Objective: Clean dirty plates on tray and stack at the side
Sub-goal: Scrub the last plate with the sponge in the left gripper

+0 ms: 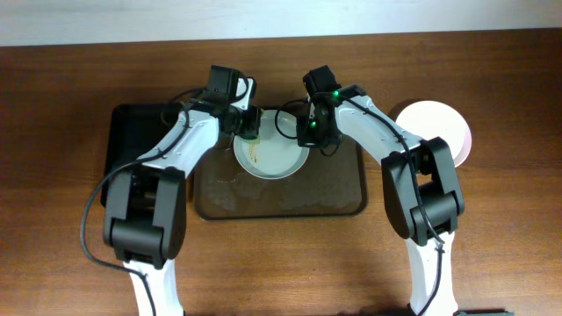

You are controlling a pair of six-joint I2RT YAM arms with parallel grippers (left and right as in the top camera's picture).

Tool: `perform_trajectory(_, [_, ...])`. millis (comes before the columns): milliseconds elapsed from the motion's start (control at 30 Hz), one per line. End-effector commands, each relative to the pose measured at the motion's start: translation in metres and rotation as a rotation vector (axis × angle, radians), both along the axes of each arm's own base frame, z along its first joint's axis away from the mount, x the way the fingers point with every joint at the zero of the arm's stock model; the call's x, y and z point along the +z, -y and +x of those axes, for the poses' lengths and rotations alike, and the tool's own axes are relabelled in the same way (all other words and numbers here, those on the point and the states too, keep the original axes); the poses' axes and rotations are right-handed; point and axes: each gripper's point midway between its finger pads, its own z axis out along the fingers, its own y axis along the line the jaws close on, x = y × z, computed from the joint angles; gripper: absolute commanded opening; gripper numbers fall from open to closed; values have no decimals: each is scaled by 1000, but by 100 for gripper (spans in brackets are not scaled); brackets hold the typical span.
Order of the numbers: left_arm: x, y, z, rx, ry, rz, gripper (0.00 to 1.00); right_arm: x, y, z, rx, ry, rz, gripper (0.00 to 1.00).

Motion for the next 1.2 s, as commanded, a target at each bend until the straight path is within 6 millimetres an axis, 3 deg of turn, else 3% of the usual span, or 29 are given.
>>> perform_trajectory(0, [-57,15,-20,-121,-74,64,1,-26,5,-11,4,-57,-39,5])
perform_trajectory(67, [-70,24,-39,-214,-119,106,0,-26,5,-11,4,-57,-40,5])
perform_trajectory(133, [-81,12,-81,-270,-284,160,0,-26,5,-11,4,-58,-40,5])
perform_trajectory(200, [-83,-2,-117,-268,-447,174,0,-26,5,-10,4,-56,-40,5])
perform_trajectory(233, [-78,3,-133,-318,-510,107,0,-26,5,-10,4,-56,-40,5])
perform_trajectory(267, [-76,6,-137,-330,-524,79,0,-26,5,-10,4,-56,-40,5])
perform_trajectory(300, [-79,5,-125,-324,-474,101,1,-26,5,-10,4,-56,-40,5])
perform_trajectory(367, [-86,-18,-72,-138,-292,261,0,-26,5,-11,4,-56,-40,5])
perform_trajectory(433, [-88,-38,-33,17,-150,364,1,-26,5,-11,4,-57,-40,5])
perform_trajectory(533, [-101,-56,-10,154,-69,444,1,-26,5,-11,4,-57,-40,5])
perform_trajectory(600, [-117,-57,-33,131,-171,442,1,-26,5,-10,4,-56,-41,5])
perform_trajectory(700, [-126,-51,-82,22,-378,409,0,-26,5,-10,3,-54,-43,5])
perform_trajectory(767, [-122,-21,-128,-165,-557,235,1,-26,5,-10,3,-54,-43,5])
perform_trajectory(833, [-111,6,-150,-268,-634,61,1,-26,5,-10,3,-54,-43,5])
perform_trajectory(900, [-110,13,-142,-276,-596,27,1,-26,5,-10,3,-54,-43,5])
perform_trajectory(1033, [-116,11,-83,-224,-373,11,1,-26,5,-11,3,-58,-44,5])
perform_trajectory(1133, [-120,-18,-32,-18,-206,154,1,-26,6,-12,4,-62,-46,5])
perform_trajectory(1167, [-120,-29,-23,46,-176,208,1,-26,6,-12,3,-63,-46,5])
